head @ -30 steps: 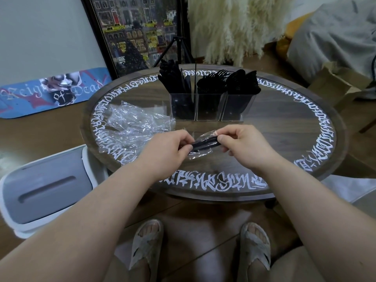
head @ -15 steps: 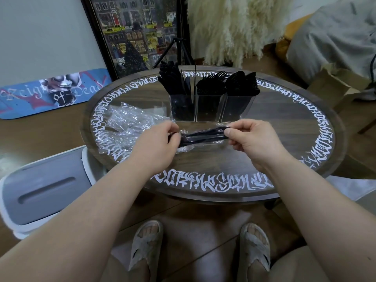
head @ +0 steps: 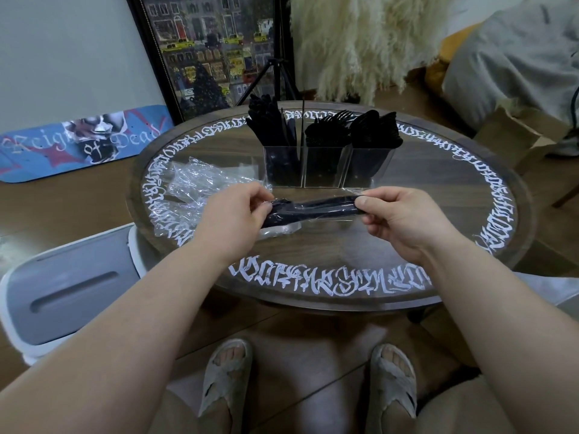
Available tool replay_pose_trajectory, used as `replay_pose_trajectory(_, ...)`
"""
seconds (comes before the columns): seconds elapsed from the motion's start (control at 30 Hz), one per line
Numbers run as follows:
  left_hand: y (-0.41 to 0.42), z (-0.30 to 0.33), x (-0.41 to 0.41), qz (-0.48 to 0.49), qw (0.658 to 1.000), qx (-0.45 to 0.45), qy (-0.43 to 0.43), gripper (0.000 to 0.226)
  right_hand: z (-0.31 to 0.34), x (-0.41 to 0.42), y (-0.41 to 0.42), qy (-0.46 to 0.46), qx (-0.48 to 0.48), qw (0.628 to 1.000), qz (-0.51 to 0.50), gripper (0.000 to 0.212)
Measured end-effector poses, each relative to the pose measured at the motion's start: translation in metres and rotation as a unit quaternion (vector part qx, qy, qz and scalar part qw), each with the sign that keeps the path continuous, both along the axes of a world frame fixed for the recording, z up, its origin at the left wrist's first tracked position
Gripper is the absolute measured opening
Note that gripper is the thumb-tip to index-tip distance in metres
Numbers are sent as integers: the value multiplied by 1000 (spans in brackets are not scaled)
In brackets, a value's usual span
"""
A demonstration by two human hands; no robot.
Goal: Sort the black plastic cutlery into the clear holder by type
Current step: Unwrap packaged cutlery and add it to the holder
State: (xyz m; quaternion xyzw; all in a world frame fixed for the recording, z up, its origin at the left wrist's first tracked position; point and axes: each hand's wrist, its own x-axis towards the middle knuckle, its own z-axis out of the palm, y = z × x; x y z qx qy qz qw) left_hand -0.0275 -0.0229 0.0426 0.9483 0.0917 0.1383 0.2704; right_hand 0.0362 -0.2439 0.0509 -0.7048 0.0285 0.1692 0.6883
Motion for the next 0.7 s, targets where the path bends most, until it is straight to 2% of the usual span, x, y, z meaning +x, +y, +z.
replay_pose_trajectory(0.33, 8, -1, 0, 4, 1000, -6, -12, 22, 3, -1, 0, -2, -1, 1000, 2, 3)
replay_pose_trajectory(0.43, 19, -4, 2, 41, 999, -1, -7, 26, 3, 4, -3, -7, 14, 999, -43, 6)
replay_pose_trajectory(0.57, 43, -7, 3, 141, 990, 25, 1, 27, 3, 11, -13, -19, 44, 992, -119, 8)
replay_pose_trajectory(0.7, 54, -11, 3, 180, 982, 57, 24, 32, 2, 12, -20, -59, 31, 977, -201, 10)
